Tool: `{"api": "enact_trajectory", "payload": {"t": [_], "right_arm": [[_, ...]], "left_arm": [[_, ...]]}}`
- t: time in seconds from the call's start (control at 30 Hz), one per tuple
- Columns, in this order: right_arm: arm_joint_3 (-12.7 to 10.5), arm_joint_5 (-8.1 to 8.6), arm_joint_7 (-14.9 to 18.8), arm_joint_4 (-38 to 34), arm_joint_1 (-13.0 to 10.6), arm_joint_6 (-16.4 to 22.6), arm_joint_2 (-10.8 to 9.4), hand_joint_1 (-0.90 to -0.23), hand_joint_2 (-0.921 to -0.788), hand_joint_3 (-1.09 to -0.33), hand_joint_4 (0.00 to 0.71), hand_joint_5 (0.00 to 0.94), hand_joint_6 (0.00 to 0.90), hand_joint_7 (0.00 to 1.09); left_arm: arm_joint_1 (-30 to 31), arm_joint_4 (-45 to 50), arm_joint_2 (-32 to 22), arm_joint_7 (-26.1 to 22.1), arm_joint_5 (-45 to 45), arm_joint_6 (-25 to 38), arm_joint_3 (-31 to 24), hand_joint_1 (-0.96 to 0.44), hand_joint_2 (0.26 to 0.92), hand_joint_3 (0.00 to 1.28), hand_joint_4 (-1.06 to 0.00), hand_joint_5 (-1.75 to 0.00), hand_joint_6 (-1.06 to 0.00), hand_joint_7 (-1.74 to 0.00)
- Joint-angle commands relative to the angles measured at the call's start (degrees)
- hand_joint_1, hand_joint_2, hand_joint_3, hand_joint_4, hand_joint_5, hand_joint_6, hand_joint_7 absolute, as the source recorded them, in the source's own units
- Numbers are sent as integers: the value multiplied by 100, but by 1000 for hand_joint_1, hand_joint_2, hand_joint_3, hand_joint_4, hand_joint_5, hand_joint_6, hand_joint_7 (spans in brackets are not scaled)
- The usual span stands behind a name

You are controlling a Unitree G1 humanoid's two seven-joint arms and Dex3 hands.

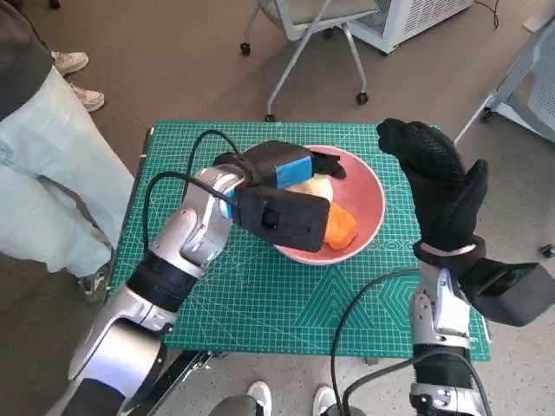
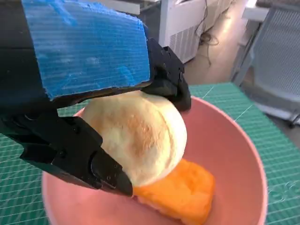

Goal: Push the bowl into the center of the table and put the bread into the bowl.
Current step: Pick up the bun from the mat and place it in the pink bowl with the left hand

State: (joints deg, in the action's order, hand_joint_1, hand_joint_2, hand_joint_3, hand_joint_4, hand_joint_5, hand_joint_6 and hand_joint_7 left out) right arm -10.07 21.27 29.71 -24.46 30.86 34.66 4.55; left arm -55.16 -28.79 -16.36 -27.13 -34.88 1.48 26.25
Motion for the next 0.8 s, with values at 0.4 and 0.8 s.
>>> {"api": "enact_trajectory", "payload": {"t": [0.4,0.8], "right_arm": [[-73,-164,-109,-298,96,164,66,-649,-921,-666,197,2,90,514],[-97,-224,-243,-275,167,251,108,-638,-921,-682,191,0,94,504]], "left_arm": [[277,476,-366,263,131,-302,-303,-291,903,9,-11,1,-222,-4],[938,1518,-745,210,577,-310,-898,-329,882,0,1,1,-190,0]]}}
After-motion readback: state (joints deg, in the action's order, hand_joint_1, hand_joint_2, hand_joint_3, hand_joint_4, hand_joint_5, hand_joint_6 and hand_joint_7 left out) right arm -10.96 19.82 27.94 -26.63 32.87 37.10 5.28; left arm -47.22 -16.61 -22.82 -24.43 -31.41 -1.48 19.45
